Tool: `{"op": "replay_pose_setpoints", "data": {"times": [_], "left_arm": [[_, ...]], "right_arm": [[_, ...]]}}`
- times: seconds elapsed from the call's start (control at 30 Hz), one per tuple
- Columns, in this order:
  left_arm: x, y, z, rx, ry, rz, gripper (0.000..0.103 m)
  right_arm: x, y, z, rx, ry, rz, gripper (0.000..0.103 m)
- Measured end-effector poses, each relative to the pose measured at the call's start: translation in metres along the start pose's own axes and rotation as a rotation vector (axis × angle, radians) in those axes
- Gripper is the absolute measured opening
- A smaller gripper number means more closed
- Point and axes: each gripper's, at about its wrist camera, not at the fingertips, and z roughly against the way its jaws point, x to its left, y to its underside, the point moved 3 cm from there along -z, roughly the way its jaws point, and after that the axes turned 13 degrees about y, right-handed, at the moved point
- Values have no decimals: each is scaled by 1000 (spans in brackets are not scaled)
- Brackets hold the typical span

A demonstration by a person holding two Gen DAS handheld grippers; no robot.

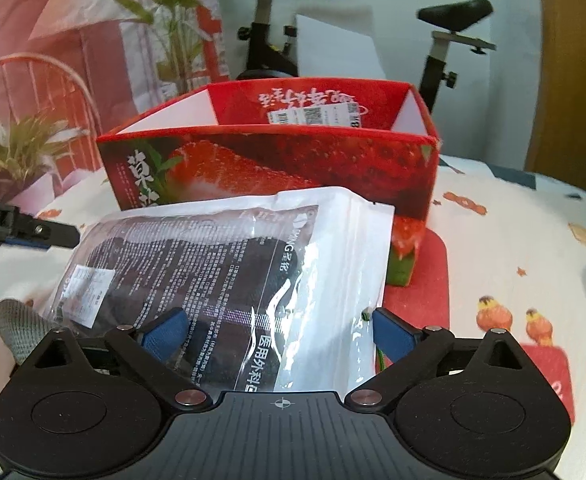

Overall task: Organize soft objects
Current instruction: 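Move both tools to the clear plastic bag holding a black item, then close the left tool on the clear bag while the right tool grips its other end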

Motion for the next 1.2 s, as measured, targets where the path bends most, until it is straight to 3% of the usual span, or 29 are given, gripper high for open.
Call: {"op": "replay_pose_setpoints", "data": {"times": [0.17, 0.37, 0.57, 0.87, 0.97, 1.2], "left_arm": [[5, -12, -4, 36, 37, -46, 83], [13, -15, -10, 83, 60, -50, 70], [12, -12, -23, 121, 88, -62, 70], [9, -13, -37, 163, 117, -83, 70], [9, -11, -38, 174, 134, -85, 64], [8, -13, -43, 204, 149, -84, 64]], "right_arm": [[-3, -7, 0, 8, 8, 74, 96], [-12, -20, 8, -13, 17, 97, 95], [-9, -20, 0, 15, -28, 86, 89], [-8, -32, -21, 81, -109, 61, 88], [-9, -35, -25, 110, -133, 62, 88], [0, -39, -22, 123, -134, 120, 80]]}}
